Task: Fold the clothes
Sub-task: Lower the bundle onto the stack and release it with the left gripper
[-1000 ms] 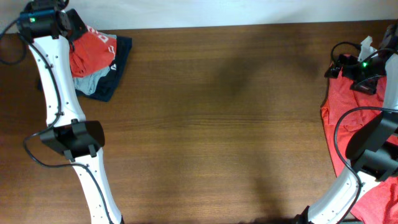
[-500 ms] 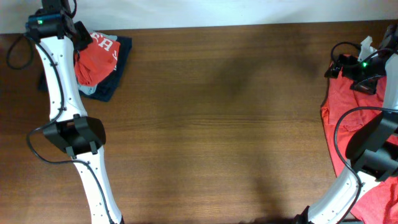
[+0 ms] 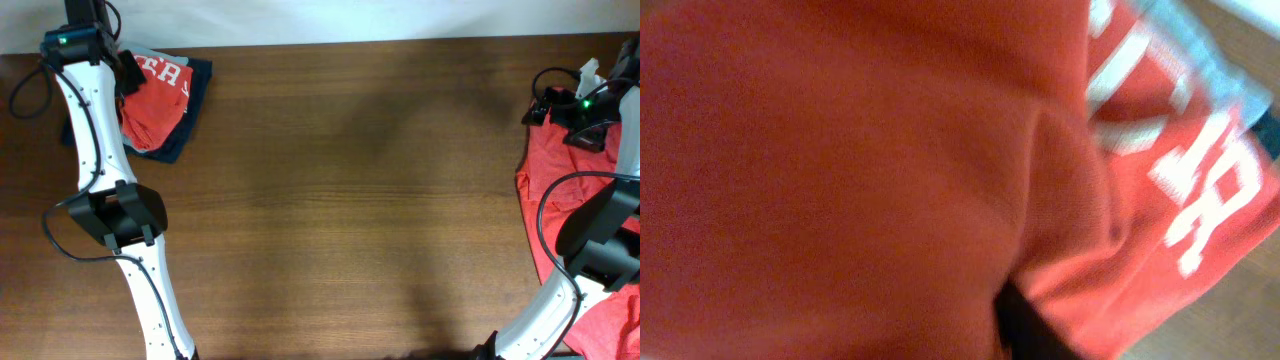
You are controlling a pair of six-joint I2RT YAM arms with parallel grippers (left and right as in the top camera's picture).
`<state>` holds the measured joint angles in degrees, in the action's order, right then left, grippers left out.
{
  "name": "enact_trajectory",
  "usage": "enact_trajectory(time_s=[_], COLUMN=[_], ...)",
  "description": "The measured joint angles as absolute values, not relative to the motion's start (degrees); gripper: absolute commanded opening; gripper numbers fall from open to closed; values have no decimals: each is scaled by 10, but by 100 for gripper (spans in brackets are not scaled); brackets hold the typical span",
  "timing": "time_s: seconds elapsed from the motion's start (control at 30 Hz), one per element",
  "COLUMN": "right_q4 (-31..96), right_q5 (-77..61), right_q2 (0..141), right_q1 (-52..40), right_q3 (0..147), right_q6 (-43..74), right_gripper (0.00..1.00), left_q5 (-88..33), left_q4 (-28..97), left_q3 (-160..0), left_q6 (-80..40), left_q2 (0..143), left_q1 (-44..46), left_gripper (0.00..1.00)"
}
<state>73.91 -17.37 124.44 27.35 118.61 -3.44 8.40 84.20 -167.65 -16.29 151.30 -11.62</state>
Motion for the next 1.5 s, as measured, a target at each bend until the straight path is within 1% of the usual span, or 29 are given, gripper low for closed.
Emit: enact_trajectory(time_s=[0.07,0.13,0.4,0.53,0.57,0.6,0.63,0.67,0.7,0.9,1.23,1.37,1.5], right_q4=[739,739,739,739,739,739,739,739,739,739,739,739,739], right_q5=[-174,-174,-174,-174,-174,-174,-174,-174,-174,-174,-174,-174,-174], right_q2=[1244,1244,1244,1244,1244,1244,1244,1244,1244,1244,1244,1244,1244], right_q1=[274,274,274,274,274,274,274,274,274,274,274,274,274], right_q3=[1186,1186,1186,1186,1186,1186,1186,1186,1186,1186,1186,1186,1186], right_q6=[-35,-35,-35,-35,-35,-35,-35,-35,-35,-35,-35,-35,-35], right_gripper=[99,99,99,99,99,99,99,99,99,99,99,98,99], left_q5=[84,84,83,70,69,66,63,62,60,12,-45,-72,-79], left_q4=[855,875,950,964,963,960,955,948,940,903,823,796,797], left_q3=[-1677,-1677,-1732,-1758,-1762,-1766,-1769,-1772,-1775,-1764,-1645,-1597,-1550], left_q6=[-160,-159,-156,-156,-156,-157,-158,-156,-153,-130,-129,-115,-105], left_q2=[1514,1514,1513,1492,1486,1476,1467,1458,1449,1436,1444,1463,1483], left_q1=[-116,-116,-116,-116,-116,-116,-116,-116,-116,-131,-217,-226,-223], left_gripper=[95,99,99,99,89,53,24,9,1,1,1,0,1])
